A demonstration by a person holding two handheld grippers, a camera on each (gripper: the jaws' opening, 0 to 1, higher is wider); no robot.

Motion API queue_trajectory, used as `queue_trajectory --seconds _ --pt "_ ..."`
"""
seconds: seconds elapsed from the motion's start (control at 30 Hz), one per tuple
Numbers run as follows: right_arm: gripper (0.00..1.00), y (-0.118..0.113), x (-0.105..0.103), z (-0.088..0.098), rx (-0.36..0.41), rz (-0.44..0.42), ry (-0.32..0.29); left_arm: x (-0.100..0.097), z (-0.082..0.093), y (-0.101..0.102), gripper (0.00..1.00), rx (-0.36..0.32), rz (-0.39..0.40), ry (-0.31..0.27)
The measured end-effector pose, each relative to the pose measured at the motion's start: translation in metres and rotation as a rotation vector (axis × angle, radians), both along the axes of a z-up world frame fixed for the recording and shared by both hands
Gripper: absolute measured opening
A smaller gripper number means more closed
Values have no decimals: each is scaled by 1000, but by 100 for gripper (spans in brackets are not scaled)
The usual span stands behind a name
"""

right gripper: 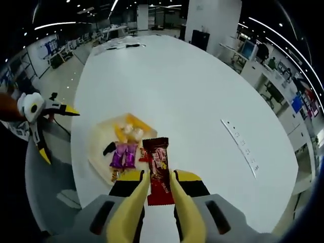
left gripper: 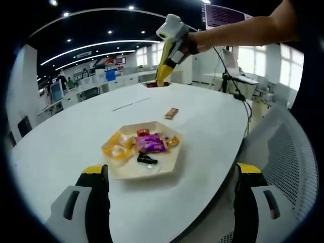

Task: Place the target food into the container with the food tongs after gripping and lifting it, then release it inside without dropping or visibly crushing the food.

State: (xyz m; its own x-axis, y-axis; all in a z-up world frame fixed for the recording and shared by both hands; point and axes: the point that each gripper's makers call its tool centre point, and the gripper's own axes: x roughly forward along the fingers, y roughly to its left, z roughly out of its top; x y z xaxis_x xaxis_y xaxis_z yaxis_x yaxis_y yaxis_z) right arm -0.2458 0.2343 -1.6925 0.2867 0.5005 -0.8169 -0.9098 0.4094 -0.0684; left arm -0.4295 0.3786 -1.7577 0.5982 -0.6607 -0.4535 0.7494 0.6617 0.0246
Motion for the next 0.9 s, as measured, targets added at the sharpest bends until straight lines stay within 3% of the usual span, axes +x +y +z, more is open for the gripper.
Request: queue_trajectory --seconds 0.3,0.9 --pt "21 40 -13 -6 25 52 11 -1 -2 -1 99 8 -6 8" --pt "22 119 -50 0 68 166 4 -1 -4 -1 99 14 -4 19"
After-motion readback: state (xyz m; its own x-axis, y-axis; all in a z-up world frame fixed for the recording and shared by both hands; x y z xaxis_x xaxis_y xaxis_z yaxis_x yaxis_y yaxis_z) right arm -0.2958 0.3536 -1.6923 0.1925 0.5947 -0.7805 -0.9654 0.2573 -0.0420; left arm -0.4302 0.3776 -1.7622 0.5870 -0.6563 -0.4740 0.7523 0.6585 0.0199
